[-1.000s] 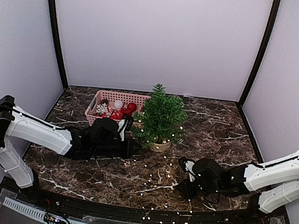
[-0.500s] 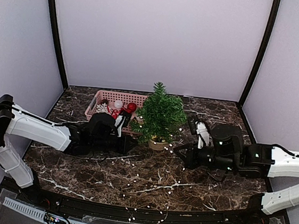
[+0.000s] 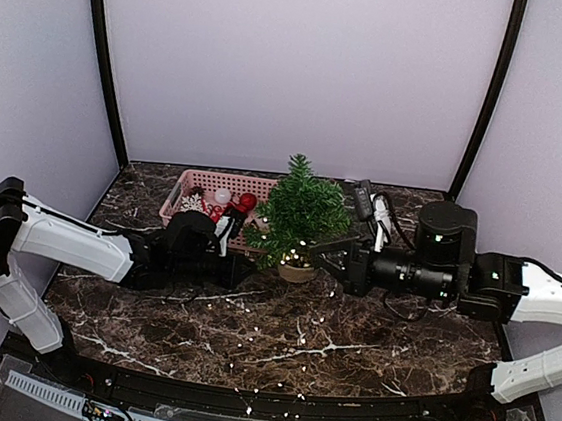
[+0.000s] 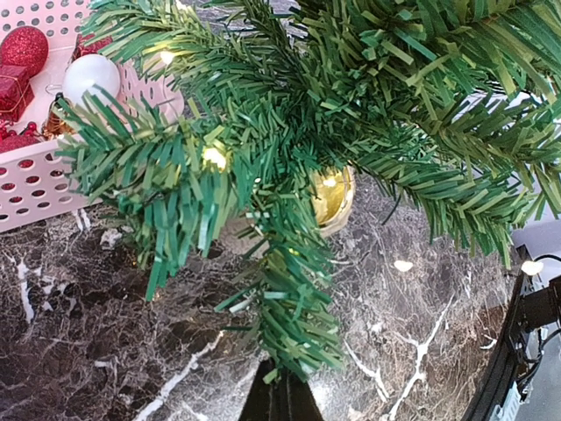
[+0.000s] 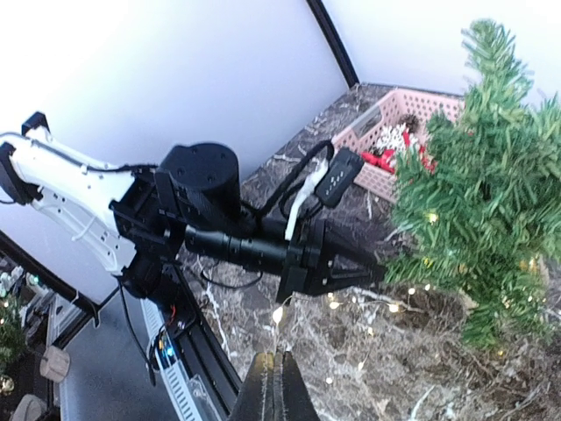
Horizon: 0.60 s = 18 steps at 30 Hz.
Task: Decorate the small christmas tree
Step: Wrap the side of the string light in the gap of the branches.
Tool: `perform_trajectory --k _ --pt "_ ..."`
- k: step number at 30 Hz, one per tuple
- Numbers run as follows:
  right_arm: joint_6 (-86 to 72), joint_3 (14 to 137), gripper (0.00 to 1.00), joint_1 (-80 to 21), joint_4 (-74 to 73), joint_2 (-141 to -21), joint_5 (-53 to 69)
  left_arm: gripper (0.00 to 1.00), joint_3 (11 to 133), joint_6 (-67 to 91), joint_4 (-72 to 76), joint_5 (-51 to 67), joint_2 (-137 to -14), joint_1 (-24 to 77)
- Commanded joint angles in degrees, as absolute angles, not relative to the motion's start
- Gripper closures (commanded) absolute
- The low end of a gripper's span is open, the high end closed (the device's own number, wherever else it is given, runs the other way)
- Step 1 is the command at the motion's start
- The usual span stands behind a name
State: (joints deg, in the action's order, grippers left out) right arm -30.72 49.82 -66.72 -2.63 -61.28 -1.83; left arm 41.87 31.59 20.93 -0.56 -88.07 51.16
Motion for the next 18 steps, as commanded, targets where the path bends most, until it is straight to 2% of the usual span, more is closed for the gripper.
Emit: perform_trajectory --k 1,13,18 --pt "-29.65 53.07 1.00 -67.07 2.33 -63.04 -10.83 1.00 43.15 30.38 20.38 -1.69 -86.06 50.51" --pt "-32.55 49.23 1.00 -66.99 2.92 -61.20 -28.60 0.93 42.75 29.30 19.86 -2.52 -84.43 50.43" --pt "-33.92 47.29 1.00 -66.93 4.10 -59.97 -29.86 0.73 42.82 28.93 18.74 -3.31 -83.40 50.48"
